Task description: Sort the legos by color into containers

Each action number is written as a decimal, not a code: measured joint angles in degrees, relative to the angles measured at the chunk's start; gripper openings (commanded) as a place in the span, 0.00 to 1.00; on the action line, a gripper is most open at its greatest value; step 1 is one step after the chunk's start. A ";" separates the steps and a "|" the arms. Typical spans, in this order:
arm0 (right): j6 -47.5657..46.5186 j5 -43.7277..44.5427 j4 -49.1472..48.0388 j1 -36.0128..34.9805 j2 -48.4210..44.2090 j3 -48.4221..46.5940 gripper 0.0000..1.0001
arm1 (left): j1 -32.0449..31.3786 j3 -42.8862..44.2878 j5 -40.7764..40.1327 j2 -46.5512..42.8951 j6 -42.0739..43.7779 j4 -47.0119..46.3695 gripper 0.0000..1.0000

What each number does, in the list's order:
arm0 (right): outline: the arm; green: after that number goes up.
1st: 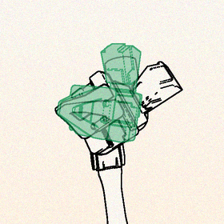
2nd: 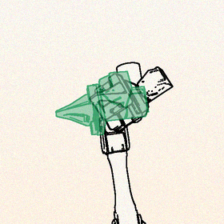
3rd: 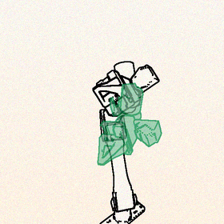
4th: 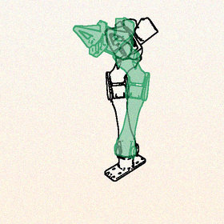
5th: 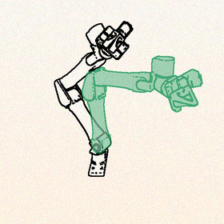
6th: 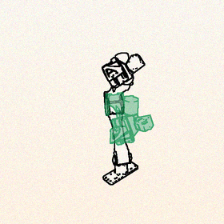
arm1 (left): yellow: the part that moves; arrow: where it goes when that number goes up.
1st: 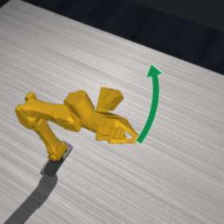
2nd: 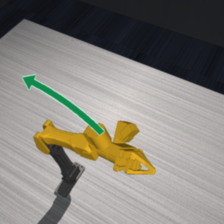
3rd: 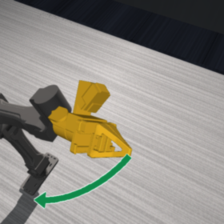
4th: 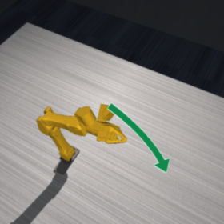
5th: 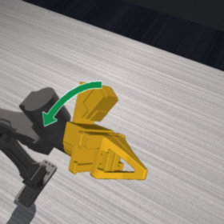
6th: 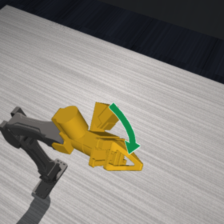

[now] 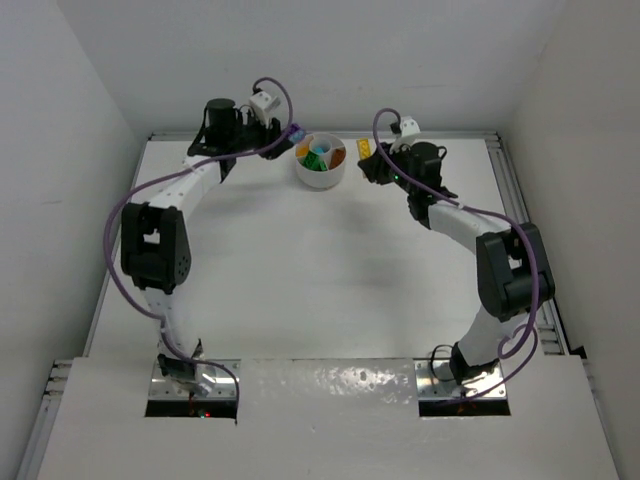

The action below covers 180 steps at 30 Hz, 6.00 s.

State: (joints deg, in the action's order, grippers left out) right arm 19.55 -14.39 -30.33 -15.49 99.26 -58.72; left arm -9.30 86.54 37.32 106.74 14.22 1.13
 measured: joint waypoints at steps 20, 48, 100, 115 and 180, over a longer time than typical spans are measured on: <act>-2.40 11.10 7.54 0.15 -5.18 8.50 0.00 | -1.64 19.39 -4.79 16.50 -1.66 5.11 0.00; -1.79 12.48 5.97 0.15 -9.75 14.91 0.00 | -1.64 19.41 -8.07 15.72 1.75 12.02 0.00; -2.01 13.00 5.64 0.15 -11.91 15.34 0.00 | 7.10 20.39 -17.31 14.25 -1.29 8.55 0.00; -2.03 12.52 9.51 0.07 -14.03 15.37 0.00 | 2.80 30.99 -12.68 21.86 -3.93 1.88 0.00; 6.86 11.76 -0.92 -8.61 19.98 -33.24 0.00 | 5.90 31.04 -14.56 19.58 -5.31 8.63 0.00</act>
State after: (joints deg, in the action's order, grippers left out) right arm 26.41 -2.63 -31.24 -24.10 119.24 -91.96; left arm -3.40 117.58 22.76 126.32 8.91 9.76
